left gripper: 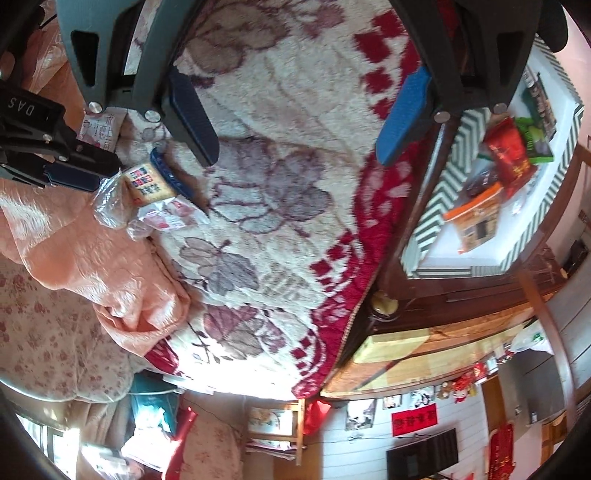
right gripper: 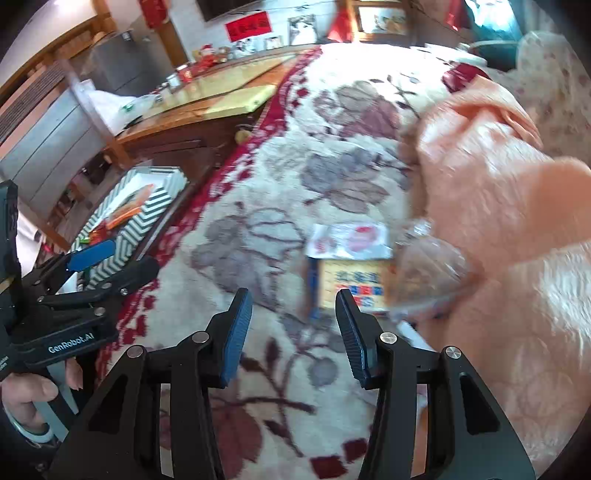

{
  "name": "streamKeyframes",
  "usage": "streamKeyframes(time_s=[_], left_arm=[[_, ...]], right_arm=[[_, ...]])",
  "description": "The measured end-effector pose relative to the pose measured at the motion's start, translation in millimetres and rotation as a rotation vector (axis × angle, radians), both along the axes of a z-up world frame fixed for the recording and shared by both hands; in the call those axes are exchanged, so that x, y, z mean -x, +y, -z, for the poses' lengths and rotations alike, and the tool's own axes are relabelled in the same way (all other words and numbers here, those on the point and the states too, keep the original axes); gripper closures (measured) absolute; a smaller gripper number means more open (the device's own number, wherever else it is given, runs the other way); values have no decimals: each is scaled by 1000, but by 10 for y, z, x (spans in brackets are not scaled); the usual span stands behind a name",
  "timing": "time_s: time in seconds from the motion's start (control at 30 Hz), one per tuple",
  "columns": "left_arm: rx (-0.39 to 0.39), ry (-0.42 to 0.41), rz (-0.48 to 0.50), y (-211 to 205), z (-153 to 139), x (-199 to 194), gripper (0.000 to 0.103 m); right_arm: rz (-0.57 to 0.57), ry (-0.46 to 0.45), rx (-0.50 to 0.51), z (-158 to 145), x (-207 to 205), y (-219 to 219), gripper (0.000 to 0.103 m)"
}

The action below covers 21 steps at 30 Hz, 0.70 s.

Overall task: Organize snacks
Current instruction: 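Move both grippers back over the remaining snacks on the bedspread, then grasp the pink-and-white strawberry packet with the left gripper while the right grasps the clear nut bag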

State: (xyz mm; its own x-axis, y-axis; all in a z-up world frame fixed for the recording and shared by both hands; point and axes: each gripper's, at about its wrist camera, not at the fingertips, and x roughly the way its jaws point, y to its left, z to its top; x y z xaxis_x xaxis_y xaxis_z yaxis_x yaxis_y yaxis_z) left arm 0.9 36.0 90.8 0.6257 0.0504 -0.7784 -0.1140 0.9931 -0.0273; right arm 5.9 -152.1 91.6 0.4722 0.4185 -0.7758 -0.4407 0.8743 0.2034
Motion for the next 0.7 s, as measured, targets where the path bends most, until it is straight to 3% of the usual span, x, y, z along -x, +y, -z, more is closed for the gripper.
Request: streamKeyframes(time_s=[0.23, 0.57, 0.7], left_arm=[[27, 20, 85, -257, 60, -237, 14], [80, 52, 304, -610, 161, -626, 14], [161, 79, 433, -704, 217, -843, 14]], right_arm=[[58, 34, -5, 99, -107, -257, 56], [100, 49, -14, 172, -174, -439, 56], [115, 60, -28, 195, -206, -503, 56]])
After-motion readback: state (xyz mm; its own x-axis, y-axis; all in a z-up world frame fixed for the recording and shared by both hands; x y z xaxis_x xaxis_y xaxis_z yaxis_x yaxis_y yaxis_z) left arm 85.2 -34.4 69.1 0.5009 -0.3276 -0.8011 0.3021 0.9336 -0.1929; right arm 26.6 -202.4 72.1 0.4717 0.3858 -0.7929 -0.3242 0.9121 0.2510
